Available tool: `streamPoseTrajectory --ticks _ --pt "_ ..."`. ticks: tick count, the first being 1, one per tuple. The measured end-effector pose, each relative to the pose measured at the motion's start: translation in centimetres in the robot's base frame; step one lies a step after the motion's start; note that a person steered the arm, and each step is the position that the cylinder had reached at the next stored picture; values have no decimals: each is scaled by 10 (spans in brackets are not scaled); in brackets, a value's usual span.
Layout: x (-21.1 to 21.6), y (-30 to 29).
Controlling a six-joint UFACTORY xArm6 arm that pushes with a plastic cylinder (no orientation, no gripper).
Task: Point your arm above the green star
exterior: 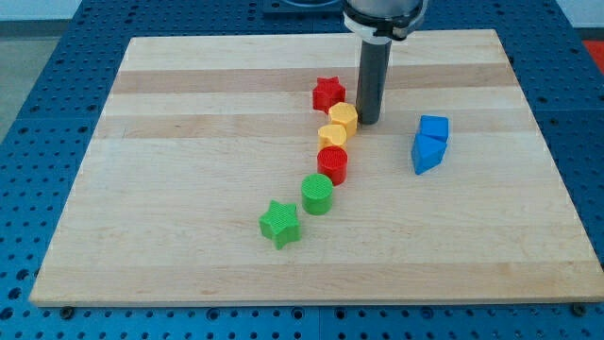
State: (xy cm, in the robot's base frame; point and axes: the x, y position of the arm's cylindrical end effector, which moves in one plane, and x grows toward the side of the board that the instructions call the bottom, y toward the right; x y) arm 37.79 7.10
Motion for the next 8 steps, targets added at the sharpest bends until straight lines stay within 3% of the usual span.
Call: streamPoseTrajectory --ticks 4,5,6,7,8 --pt "-7 -15" --pt "-12 6" --pt "-38 21" --pt "-116 21" --pt "-128 -4"
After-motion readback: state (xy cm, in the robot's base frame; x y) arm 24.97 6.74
